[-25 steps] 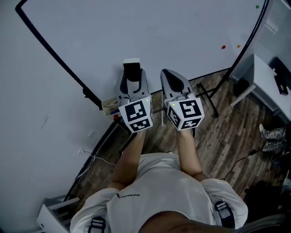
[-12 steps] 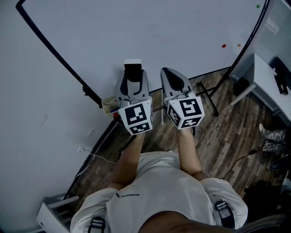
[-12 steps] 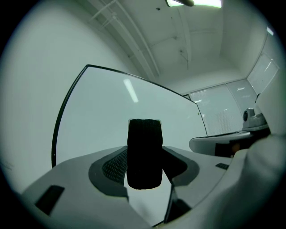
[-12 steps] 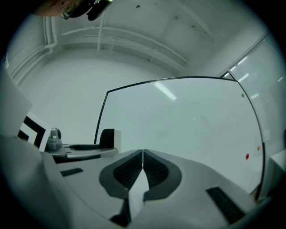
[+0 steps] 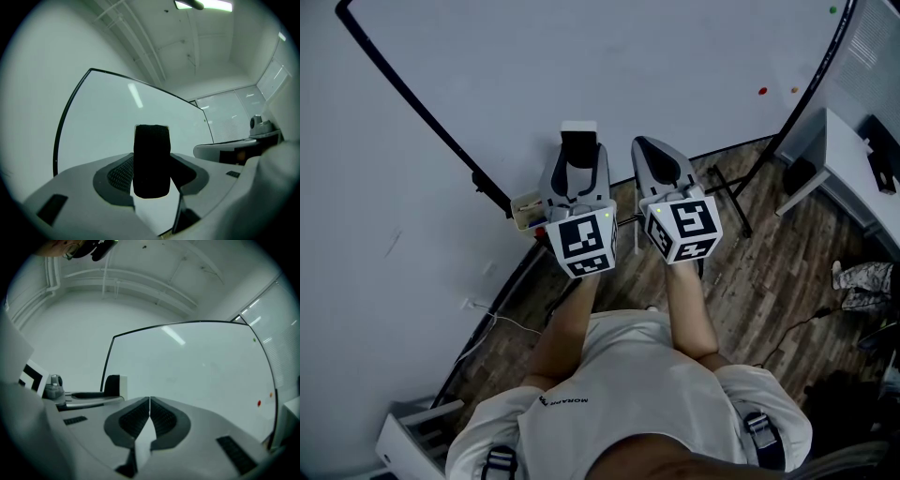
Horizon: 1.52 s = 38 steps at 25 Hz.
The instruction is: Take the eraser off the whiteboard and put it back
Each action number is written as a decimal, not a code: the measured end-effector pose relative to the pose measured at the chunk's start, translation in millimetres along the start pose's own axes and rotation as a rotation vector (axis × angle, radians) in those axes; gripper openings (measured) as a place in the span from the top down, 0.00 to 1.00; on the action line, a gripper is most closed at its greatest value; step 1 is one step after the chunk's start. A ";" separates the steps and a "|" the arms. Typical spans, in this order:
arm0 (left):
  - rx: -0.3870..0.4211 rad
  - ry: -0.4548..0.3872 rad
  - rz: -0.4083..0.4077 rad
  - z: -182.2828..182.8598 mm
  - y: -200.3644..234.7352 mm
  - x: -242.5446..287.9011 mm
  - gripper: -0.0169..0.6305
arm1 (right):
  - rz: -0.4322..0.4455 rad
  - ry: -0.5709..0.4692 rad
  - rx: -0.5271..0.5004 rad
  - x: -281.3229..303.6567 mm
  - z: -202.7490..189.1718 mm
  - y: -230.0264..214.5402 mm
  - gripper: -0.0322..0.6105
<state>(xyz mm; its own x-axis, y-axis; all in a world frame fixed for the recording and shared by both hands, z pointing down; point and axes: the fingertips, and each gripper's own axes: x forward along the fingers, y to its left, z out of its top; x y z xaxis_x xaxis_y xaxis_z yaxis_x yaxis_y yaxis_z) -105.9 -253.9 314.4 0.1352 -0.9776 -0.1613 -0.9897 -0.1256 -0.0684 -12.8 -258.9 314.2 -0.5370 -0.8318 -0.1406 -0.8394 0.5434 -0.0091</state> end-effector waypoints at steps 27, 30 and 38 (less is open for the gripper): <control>-0.031 0.019 -0.004 -1.4 2.6 -17.6 0.63 | 0.011 0.011 0.006 -10.8 -1.2 17.0 0.93; -0.033 0.018 0.000 -0.6 1.6 -16.9 0.63 | 0.009 0.015 0.006 -12.7 -1.8 15.4 0.93; -0.035 0.022 0.026 2.7 2.4 -15.9 0.63 | 0.004 0.013 0.014 -16.3 0.0 11.9 0.93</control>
<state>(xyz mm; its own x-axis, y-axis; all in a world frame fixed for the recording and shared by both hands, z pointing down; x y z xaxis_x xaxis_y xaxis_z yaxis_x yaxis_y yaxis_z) -110.3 -238.2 314.2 0.1091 -0.9840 -0.1412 -0.9939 -0.1058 -0.0301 -14.0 -238.9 316.4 -0.5412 -0.8311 -0.1278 -0.8362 0.5479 -0.0224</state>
